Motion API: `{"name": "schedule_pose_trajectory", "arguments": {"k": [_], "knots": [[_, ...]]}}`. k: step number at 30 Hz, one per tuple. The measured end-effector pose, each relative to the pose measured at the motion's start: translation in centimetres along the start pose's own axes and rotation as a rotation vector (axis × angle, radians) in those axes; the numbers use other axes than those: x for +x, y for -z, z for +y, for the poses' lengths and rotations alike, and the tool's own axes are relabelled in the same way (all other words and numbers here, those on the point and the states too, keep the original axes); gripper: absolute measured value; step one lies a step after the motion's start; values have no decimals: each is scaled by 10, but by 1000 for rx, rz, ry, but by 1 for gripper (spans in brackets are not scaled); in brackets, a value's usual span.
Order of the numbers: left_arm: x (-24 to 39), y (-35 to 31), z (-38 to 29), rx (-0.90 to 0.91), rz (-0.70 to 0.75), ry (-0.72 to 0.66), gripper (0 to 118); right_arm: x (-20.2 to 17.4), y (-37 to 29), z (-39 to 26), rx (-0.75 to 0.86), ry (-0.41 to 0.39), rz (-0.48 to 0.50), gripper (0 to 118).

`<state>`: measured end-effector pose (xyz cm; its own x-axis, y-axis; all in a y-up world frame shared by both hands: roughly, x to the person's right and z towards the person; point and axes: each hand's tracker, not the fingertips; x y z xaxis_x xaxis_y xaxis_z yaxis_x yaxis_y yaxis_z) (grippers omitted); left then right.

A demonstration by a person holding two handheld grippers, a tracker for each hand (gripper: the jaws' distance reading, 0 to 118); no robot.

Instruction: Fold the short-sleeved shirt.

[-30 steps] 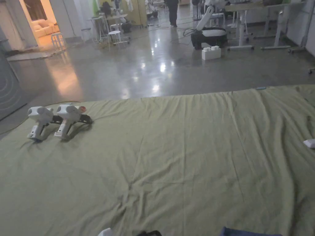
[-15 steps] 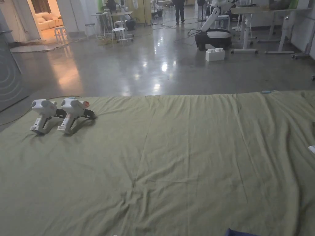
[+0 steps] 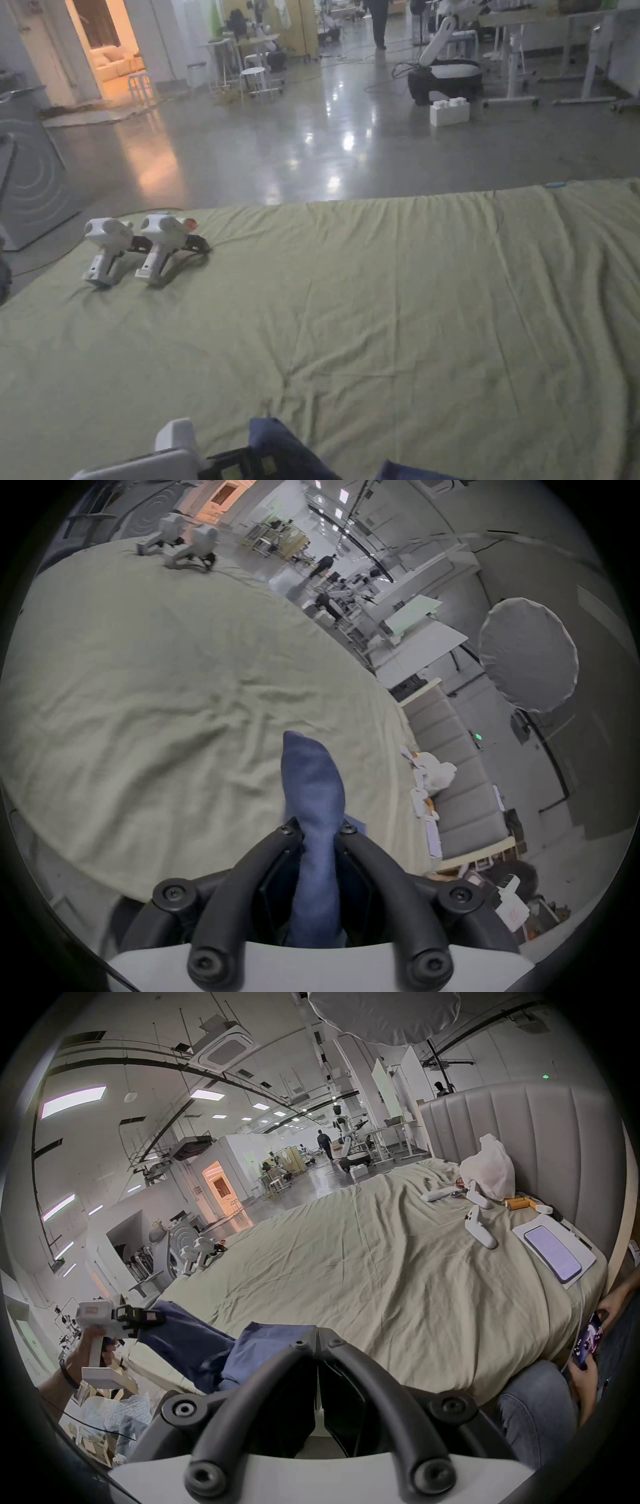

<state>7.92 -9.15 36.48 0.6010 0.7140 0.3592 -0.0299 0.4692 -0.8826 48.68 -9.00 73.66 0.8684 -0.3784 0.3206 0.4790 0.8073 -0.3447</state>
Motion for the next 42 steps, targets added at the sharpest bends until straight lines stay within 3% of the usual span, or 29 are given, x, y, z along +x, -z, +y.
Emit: {"name": "schedule_pose_trajectory", "arguments": {"k": [5, 7, 11, 12, 16, 18, 21, 24, 26, 29, 34, 37, 42], "knots": [[44, 96, -44, -127, -91, 9, 11, 4, -14, -5, 17, 15, -18, 0], [52, 131, -59, -196, -81, -7, 11, 12, -23, -7, 29, 40, -38, 0], [65, 183, -87, -269, 3, 95, 12, 26, -38, -14, 45, 91, -122, 0], [64, 191, -90, -279, 25, 109, 17, 29, -40, -16, 50, 102, -129, 0], [73, 194, -88, -295, -19, 70, 64, 40, -43, -23, 39, 124, -147, 0], [82, 173, -73, -282, -54, 95, 76, 42, -42, -24, 36, 116, -156, 0], [87, 133, -51, -200, -64, 165, 70, 47, -37, -26, 27, 124, -147, 0], [78, 135, -48, -184, -50, 136, 0, 49, -32, -28, 21, 134, -140, 0], [71, 158, -61, -212, -21, 119, 0, 48, -31, -28, 14, 138, -141, 0], [64, 204, -88, -333, -121, 38, 0, 44, -38, -30, 4, 122, -145, 0], [68, 248, -125, -434, 20, 149, 0, 40, -44, -36, -39, 91, -176, 0], [73, 248, -119, -418, 13, 164, 0, 36, -30, -44, -112, 94, -153, 0], [95, 221, -110, -384, -8, 243, 0, 8, 23, -42, -250, -63, -83, 0]]}}
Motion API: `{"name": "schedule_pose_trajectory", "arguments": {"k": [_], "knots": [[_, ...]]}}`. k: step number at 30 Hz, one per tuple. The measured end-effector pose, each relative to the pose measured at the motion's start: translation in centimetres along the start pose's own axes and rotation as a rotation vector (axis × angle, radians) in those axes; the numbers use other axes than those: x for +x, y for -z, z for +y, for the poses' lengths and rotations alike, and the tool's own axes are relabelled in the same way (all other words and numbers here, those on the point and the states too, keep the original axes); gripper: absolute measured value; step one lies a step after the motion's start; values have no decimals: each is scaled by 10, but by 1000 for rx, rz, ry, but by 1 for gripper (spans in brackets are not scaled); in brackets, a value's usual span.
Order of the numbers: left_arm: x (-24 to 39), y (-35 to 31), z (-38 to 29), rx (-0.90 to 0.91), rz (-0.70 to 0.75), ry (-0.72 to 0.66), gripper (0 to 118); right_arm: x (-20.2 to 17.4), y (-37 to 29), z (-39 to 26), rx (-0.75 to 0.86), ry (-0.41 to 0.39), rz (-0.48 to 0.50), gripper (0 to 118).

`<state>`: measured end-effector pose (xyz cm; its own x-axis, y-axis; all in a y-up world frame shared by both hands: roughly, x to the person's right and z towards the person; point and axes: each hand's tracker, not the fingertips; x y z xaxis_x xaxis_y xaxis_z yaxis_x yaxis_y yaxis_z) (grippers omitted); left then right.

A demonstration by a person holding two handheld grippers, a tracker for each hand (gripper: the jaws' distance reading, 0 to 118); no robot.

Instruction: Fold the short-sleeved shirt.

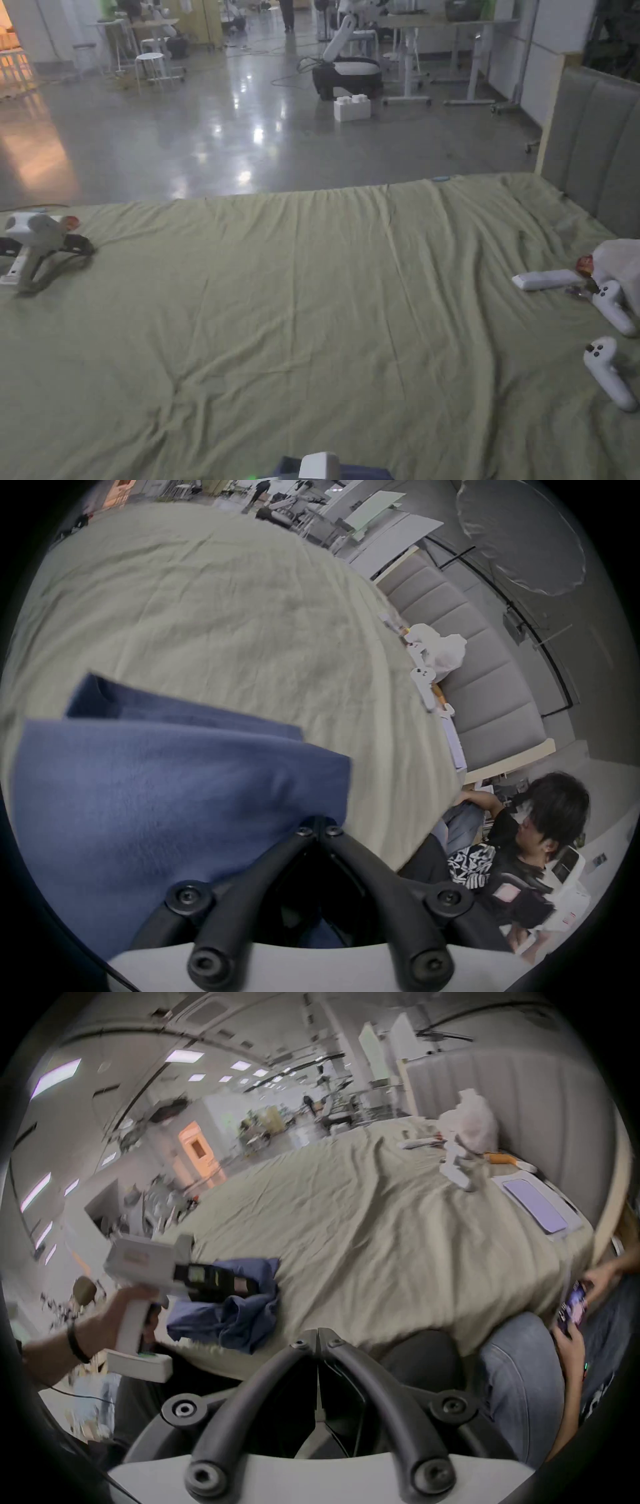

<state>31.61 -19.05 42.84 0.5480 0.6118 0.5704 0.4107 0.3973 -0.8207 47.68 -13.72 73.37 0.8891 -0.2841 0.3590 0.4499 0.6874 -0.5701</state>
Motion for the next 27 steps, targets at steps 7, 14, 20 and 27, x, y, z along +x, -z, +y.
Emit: {"name": "schedule_pose_trajectory", "arguments": {"k": [7, 14, 20, 27], "knots": [[-18, -137, -20, 252, 3, 37, 94, -52, 110, 62, -101, -94, 146, 0], [-93, -166, -49, 360, -21, -243, 102, -70, 210, 71, -387, -286, 49, 0], [-137, -129, -53, 316, -123, -393, 101, -67, 213, 69, -362, -212, 25, 0], [-154, -76, -40, 226, -208, -416, 75, -63, 212, 74, -386, -140, 20, 0]]}}
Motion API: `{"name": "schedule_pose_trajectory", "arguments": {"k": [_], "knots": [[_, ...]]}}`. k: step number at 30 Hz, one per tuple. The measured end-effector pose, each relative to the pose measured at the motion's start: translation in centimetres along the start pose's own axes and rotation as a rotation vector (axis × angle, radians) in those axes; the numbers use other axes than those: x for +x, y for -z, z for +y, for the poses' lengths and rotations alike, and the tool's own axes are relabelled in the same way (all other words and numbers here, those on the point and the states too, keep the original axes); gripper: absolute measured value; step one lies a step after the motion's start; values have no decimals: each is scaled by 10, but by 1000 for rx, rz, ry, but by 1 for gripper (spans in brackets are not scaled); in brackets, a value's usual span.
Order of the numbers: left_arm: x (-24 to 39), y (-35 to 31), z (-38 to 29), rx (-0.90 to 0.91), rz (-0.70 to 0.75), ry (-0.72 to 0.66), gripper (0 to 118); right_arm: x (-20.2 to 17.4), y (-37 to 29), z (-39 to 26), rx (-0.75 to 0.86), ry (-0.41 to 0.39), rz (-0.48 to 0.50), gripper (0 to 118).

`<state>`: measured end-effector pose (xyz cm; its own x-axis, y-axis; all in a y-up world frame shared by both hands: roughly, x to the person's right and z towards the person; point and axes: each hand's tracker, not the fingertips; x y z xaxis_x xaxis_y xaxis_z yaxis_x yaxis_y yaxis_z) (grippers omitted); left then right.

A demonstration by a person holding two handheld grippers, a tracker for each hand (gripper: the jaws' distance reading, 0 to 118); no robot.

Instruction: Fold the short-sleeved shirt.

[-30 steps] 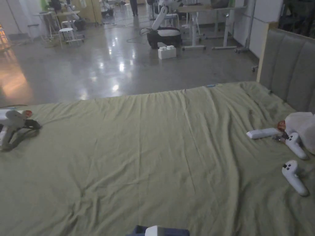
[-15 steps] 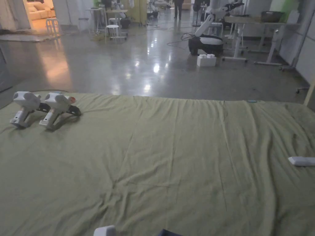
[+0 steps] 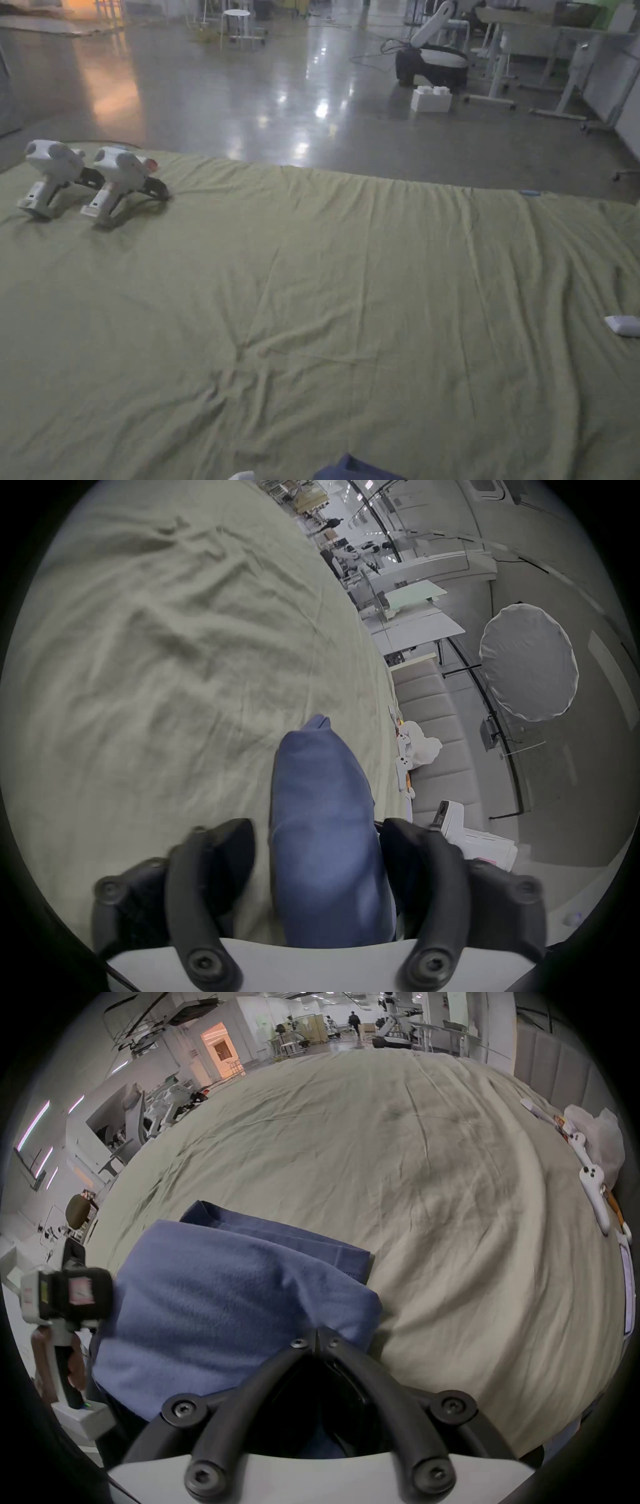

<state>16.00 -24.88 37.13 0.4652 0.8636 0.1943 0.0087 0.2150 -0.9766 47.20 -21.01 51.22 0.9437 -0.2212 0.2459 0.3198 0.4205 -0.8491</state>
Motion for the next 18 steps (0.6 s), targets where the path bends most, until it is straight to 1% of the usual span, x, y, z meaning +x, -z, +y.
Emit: {"name": "schedule_pose_trajectory", "arguments": {"k": [1, 2, 3, 4, 5, 7, 9, 10, 11, 12, 13, 14, 15, 16, 18], "knots": [[-1, 6, 1, -15, -25, -19, 64, 1, 1, 2, -6, 10, 1, 0], [-2, 11, 1, -31, -37, -32, 58, -1, 0, 1, -8, 9, -1, 0], [-2, 14, 1, -32, -18, -22, 50, -2, 0, 1, -10, 9, -2, 0], [-3, 15, 1, -39, 14, -5, 39, -2, 0, 1, -10, 8, -5, 0], [-4, 16, 1, -44, 52, 3, 34, -2, 0, 1, -9, 10, -7, 0], [-4, 14, 1, -36, 25, -11, 31, -6, 0, -2, 0, 13, -17, 0], [4, 7, 2, -35, 35, 2, 28, -12, -4, -6, 21, 7, -40, 0], [9, 1, 5, -32, 21, 5, 27, -17, -10, -7, 33, -17, -47, 0], [14, -10, 9, -1, -20, -2, 27, -20, -19, -6, 52, -40, -34, 0], [17, -24, 15, 6, -78, -26, 27, -22, -30, -8, 99, -19, 5, 0], [21, -47, 20, 68, -127, -42, 27, -23, -43, -10, 150, 39, 97, 0], [23, -73, 32, 120, -151, -34, 27, -25, -54, -11, 183, 82, 163, 0], [23, -95, 44, 130, -150, -18, 27, -26, -61, -13, 189, 99, 192, 0], [23, -127, 61, 168, -109, 13, 27, -28, -66, -15, 185, 95, 204, 0], [10, -185, 94, 225, -4, 73, 27, -30, -72, -20, 183, 65, 189, 0]]}}
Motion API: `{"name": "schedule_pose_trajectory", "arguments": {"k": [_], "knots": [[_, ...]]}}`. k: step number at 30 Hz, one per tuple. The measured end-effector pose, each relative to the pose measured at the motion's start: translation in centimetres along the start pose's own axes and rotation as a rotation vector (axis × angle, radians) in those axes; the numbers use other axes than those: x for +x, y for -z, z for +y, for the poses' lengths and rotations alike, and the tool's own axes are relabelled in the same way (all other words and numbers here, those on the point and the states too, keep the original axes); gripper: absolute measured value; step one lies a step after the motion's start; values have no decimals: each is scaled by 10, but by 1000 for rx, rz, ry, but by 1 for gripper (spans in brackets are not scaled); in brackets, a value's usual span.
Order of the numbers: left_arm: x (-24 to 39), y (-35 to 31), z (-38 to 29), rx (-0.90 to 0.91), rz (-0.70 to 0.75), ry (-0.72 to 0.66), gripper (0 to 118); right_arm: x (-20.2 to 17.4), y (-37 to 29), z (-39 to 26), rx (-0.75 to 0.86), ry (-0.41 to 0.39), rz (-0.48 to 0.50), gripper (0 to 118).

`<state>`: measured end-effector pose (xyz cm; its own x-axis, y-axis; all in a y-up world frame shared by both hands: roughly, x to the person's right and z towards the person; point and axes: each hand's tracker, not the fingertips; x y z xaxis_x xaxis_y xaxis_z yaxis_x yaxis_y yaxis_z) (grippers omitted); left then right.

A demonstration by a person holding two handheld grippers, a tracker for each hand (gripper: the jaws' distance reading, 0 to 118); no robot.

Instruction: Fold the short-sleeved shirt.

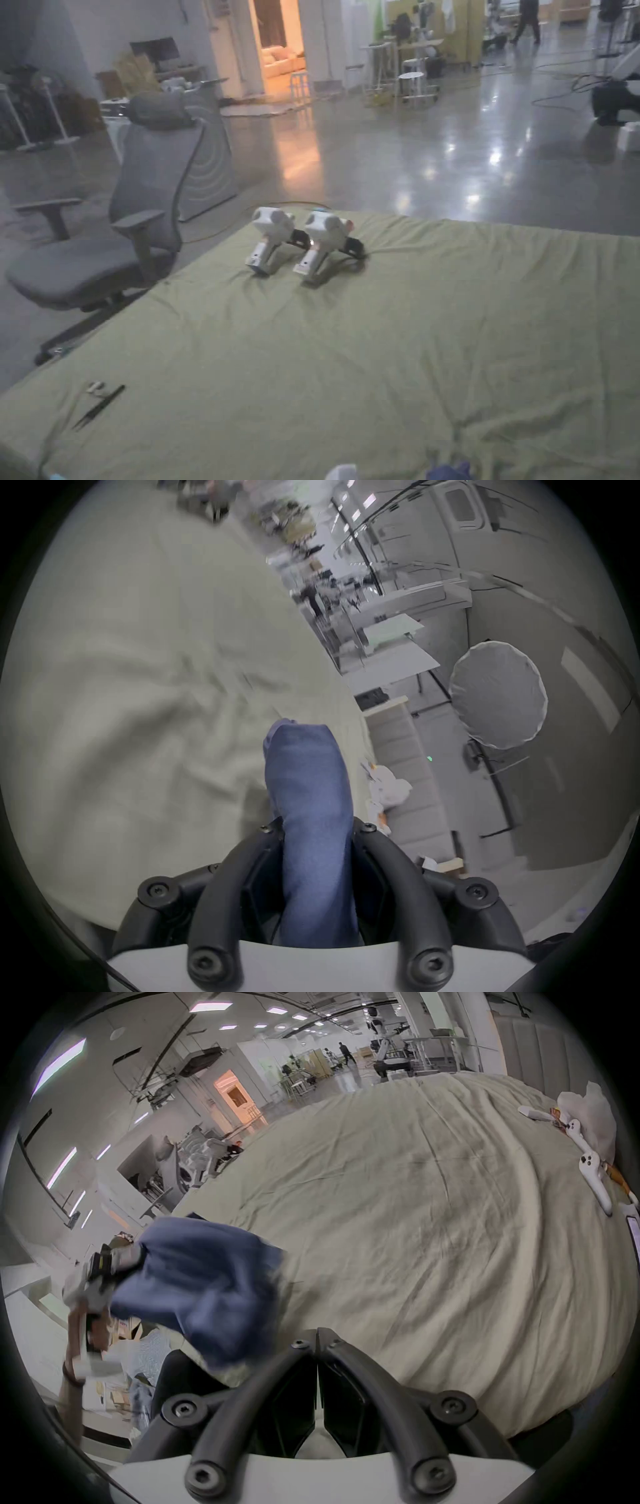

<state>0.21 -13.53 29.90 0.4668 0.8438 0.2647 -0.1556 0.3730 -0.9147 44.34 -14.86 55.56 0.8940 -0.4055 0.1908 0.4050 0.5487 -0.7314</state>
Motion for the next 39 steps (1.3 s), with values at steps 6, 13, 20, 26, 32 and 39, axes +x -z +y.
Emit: {"name": "schedule_pose_trajectory", "arguments": {"k": [6, 13, 20, 26, 32, 39], "knots": [[-92, -100, 125, 126, 419, -73, 27, 9, -3, -15, -38, 182, 150, 0], [-149, -89, 158, 57, 669, -85, 65, 12, 7, -12, -12, 166, 88, 0], [-95, -135, 139, 411, 911, 3, 84, 18, -19, 3, 83, 69, 65, 0], [78, -152, 72, 484, 749, 507, 85, 19, -79, 19, 324, 12, 19, 0], [216, -119, -29, 641, 599, 803, 85, -1, -147, 35, 611, -126, -108, 0], [296, -57, -111, 763, 426, 1015, 70, -32, -199, 43, 842, -252, -276, 0]]}}
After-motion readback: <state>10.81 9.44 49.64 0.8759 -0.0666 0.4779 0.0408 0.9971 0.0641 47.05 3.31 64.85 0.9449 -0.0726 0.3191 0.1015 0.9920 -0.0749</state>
